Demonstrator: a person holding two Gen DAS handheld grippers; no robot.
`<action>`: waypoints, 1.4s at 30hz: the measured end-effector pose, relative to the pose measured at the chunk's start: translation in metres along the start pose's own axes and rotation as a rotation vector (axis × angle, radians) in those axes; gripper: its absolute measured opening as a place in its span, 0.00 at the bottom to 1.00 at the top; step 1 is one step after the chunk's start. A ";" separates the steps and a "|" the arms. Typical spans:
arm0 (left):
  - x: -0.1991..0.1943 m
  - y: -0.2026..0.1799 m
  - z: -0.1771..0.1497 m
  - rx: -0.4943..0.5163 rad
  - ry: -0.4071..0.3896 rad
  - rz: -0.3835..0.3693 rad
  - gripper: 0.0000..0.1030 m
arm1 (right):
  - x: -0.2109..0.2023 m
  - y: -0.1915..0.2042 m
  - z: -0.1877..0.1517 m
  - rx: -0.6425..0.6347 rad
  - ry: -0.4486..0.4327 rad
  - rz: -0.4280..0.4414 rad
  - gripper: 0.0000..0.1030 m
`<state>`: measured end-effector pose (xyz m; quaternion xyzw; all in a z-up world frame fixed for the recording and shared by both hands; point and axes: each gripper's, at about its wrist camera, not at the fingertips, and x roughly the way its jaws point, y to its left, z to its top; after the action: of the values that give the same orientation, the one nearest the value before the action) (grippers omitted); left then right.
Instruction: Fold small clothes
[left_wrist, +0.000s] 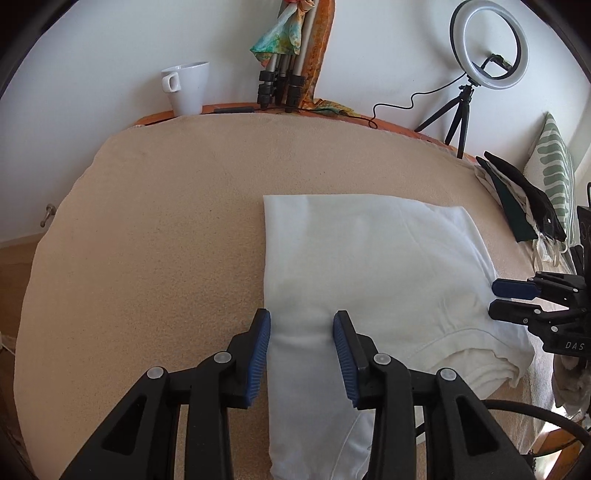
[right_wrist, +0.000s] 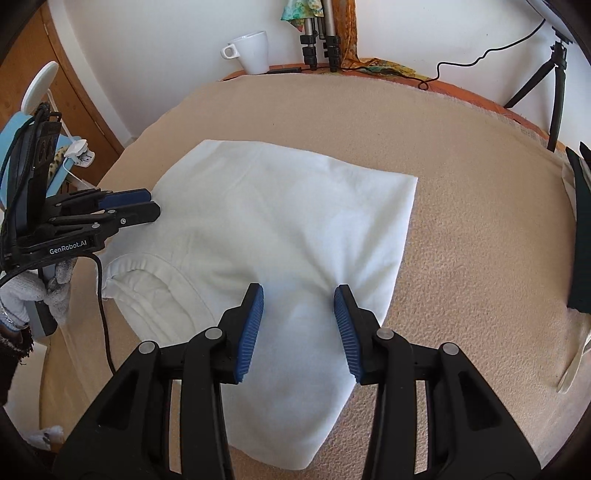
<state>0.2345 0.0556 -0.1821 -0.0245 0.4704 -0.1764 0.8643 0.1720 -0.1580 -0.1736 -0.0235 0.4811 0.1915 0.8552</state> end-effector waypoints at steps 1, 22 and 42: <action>-0.003 0.003 -0.003 -0.012 -0.005 0.001 0.35 | -0.003 -0.001 -0.005 0.004 0.000 0.005 0.40; -0.019 0.064 -0.013 -0.432 0.053 -0.317 0.48 | -0.031 -0.072 -0.059 0.427 -0.076 0.296 0.43; 0.022 0.048 0.002 -0.480 0.082 -0.430 0.36 | 0.023 -0.093 -0.038 0.630 -0.041 0.517 0.42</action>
<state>0.2605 0.0928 -0.2084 -0.3193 0.5172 -0.2395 0.7571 0.1841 -0.2456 -0.2265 0.3651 0.4890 0.2440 0.7537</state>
